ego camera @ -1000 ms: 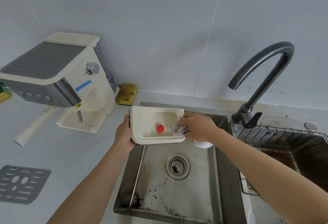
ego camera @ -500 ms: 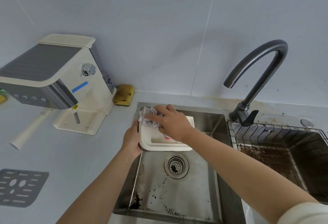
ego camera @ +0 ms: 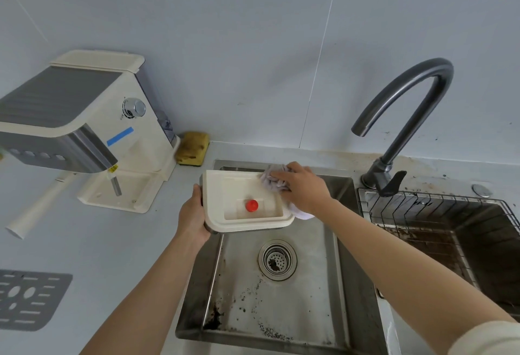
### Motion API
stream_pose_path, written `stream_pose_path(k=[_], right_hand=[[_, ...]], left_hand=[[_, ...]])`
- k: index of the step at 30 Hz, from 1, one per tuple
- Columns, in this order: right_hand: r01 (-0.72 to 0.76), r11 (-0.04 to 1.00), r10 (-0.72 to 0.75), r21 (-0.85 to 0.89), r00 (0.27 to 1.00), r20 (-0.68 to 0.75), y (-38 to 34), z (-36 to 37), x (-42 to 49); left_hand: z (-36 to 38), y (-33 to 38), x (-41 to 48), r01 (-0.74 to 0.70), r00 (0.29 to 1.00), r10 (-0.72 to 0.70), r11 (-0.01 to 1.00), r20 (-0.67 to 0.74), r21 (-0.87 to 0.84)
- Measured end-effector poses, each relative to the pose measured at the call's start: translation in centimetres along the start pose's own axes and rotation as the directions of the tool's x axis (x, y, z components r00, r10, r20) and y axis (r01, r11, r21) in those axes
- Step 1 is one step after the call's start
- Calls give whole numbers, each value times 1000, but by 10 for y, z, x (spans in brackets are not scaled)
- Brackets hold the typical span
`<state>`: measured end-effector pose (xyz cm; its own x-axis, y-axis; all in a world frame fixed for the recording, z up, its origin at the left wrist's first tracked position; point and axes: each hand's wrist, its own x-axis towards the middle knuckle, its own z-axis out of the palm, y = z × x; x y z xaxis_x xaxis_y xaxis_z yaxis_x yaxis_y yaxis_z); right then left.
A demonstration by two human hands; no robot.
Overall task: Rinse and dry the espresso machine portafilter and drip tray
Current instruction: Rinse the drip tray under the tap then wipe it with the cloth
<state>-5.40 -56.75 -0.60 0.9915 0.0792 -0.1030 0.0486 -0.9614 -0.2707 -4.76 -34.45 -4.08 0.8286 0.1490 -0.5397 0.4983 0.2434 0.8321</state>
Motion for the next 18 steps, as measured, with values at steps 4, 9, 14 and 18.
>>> stream_pose_path(k=[4,9,14,18], right_hand=[[-119,988,115,97,992,50,7,3,-6],[-166,978,148,129,979,137,2,4,-16],[-162,979,126,122,958,257,-6,6,-31],[-108,982,57,153,950,306,-7,1,-32]], left_hand=[[1,2,1,-2,1000,2,1000,-4,-9],[4,4,1,-15,1000,14,1000,-9,-15],[3,10,1,-36,999,36,999,-21,-11],[1,11,-3,-46,999,46,999,-17,16]])
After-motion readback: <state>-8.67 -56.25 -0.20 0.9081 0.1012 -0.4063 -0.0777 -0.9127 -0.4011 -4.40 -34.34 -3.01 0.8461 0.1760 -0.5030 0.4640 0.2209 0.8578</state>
